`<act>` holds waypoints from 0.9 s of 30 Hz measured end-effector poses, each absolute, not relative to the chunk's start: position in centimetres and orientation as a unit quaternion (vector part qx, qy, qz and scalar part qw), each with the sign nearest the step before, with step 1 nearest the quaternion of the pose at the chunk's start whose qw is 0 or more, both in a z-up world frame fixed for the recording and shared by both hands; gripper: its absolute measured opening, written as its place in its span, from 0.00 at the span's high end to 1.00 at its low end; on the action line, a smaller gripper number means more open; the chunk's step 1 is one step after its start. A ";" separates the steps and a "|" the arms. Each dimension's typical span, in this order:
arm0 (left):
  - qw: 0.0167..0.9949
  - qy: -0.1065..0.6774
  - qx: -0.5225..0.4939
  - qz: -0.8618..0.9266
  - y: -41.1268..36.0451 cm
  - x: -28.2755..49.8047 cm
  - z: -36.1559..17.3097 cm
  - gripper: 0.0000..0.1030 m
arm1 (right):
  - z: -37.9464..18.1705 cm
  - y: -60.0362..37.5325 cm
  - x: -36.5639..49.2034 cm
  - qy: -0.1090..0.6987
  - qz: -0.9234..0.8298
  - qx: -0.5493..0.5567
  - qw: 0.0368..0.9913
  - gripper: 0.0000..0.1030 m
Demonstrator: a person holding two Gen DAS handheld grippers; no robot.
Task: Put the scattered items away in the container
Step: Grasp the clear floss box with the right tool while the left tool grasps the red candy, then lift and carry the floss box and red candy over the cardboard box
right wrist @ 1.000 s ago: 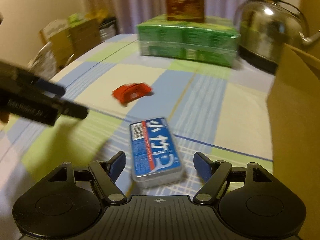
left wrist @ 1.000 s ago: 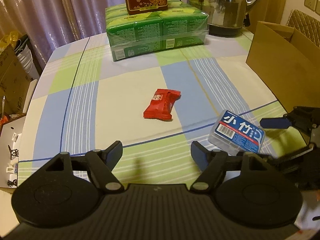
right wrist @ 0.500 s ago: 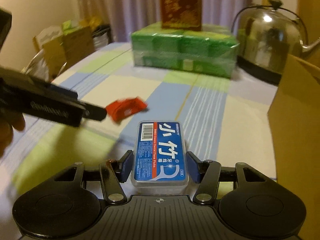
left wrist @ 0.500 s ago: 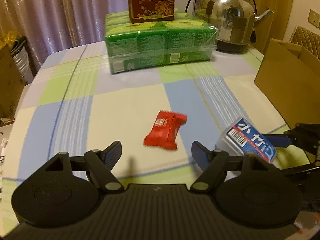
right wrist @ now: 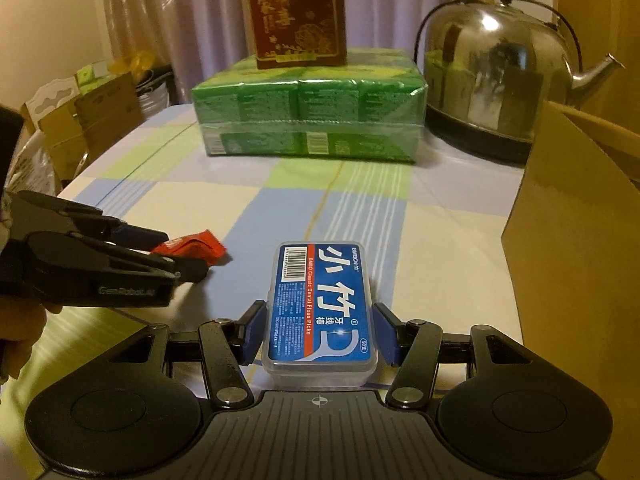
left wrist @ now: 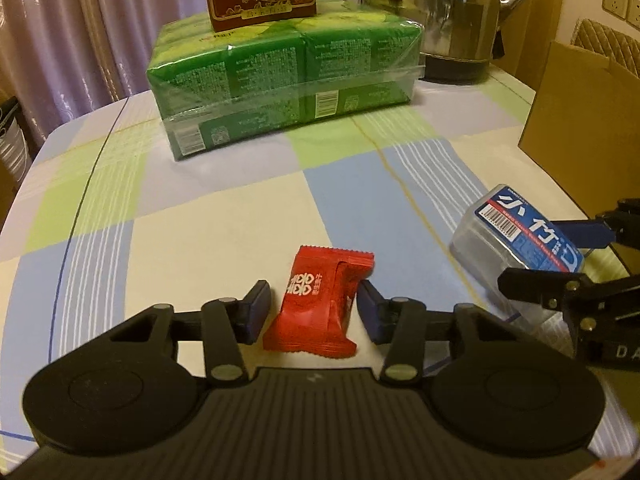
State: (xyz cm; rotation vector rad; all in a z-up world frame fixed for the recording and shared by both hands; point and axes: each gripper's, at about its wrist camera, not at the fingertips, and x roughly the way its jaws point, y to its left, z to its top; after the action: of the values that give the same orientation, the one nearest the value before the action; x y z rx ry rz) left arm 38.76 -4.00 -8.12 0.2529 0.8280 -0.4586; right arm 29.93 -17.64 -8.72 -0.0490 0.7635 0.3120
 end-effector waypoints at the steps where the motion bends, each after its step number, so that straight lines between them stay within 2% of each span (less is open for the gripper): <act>1: 0.881 0.400 0.119 -0.222 -4.0 38.8 -8.0 0.72 | -8.8 -17.7 30.0 0.372 0.150 -0.022 0.916 0.48; 6: 0.876 0.413 0.127 -0.213 -4.3 37.8 -7.4 0.77 | -8.2 -17.8 29.6 0.366 0.152 -0.021 0.918 0.48; 15: 0.878 0.417 0.120 -0.203 -4.0 34.7 -4.3 0.77 | -4.3 -18.0 26.7 0.334 0.153 -0.013 0.930 0.48; 21: 0.887 0.384 0.101 -0.235 -6.1 31.3 0.5 0.77 | 0.5 -20.5 23.5 0.296 0.133 0.001 0.946 0.48; 27: 0.889 0.342 0.083 -0.295 -11.3 28.2 4.8 0.77 | 4.9 -25.8 20.2 0.261 0.073 0.015 0.963 0.48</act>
State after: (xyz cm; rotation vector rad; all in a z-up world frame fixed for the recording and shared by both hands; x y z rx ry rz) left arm 28.23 -11.34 4.81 0.1717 0.7099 -0.6122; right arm 20.24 -25.85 4.87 0.0307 0.5276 0.1469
